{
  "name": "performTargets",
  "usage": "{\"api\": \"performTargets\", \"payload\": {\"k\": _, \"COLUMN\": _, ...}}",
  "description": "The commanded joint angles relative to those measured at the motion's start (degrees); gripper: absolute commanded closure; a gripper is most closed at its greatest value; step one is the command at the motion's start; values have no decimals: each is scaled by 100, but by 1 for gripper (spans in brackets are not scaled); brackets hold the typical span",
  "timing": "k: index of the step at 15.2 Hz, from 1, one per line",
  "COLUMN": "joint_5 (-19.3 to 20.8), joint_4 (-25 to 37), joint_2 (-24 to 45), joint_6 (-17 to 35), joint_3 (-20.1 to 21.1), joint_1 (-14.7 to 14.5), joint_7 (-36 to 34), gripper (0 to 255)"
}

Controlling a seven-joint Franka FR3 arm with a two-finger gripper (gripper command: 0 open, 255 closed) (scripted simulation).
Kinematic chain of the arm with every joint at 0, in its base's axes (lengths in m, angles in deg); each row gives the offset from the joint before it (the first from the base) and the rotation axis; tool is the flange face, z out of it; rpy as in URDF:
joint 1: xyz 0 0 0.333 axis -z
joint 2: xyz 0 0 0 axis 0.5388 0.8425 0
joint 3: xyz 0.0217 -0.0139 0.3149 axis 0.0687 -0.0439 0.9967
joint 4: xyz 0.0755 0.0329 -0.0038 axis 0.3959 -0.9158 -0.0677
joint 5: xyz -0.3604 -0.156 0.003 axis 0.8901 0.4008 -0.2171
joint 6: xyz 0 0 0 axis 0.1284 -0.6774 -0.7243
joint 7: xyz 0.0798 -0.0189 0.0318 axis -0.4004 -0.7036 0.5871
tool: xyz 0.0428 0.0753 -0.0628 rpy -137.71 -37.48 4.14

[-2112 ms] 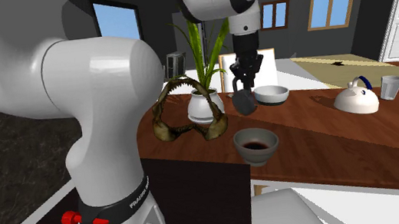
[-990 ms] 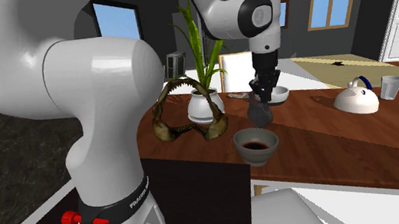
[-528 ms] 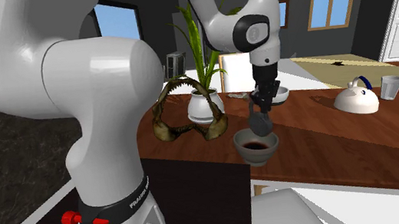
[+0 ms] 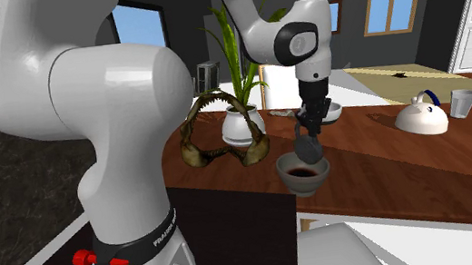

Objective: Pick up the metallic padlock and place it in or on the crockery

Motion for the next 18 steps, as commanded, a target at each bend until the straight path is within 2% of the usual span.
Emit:
{"api": "performTargets", "payload": {"k": 1, "joint_5": -1, "joint_4": 1, "joint_2": 0, "joint_6": 1, "joint_3": 0, "joint_1": 1, "joint_7": 1, "gripper": 0}}
{"api": "performTargets", "payload": {"k": 6, "joint_5": -2, "joint_4": 2, "joint_2": 0, "joint_6": 1, "joint_3": 1, "joint_1": 1, "joint_7": 2, "gripper": 0}}
{"api": "performTargets", "payload": {"k": 8, "joint_5": 776, "joint_4": -58, "joint_2": -509, "joint_6": -287, "joint_3": -359, "joint_1": -259, "joint_7": -555, "gripper": 0}}
{"api": "performTargets", "payload": {"k": 10, "joint_5": 1468, "joint_4": -66, "joint_2": -983, "joint_6": -591, "joint_3": -534, "joint_1": -365, "joint_7": -1050, "gripper": 0}}
{"api": "performTargets", "payload": {"k": 18, "joint_5": 1469, "joint_4": -66, "joint_2": -983, "joint_6": -591, "joint_3": -493, "joint_1": -324, "joint_7": -1050, "gripper": 0}}
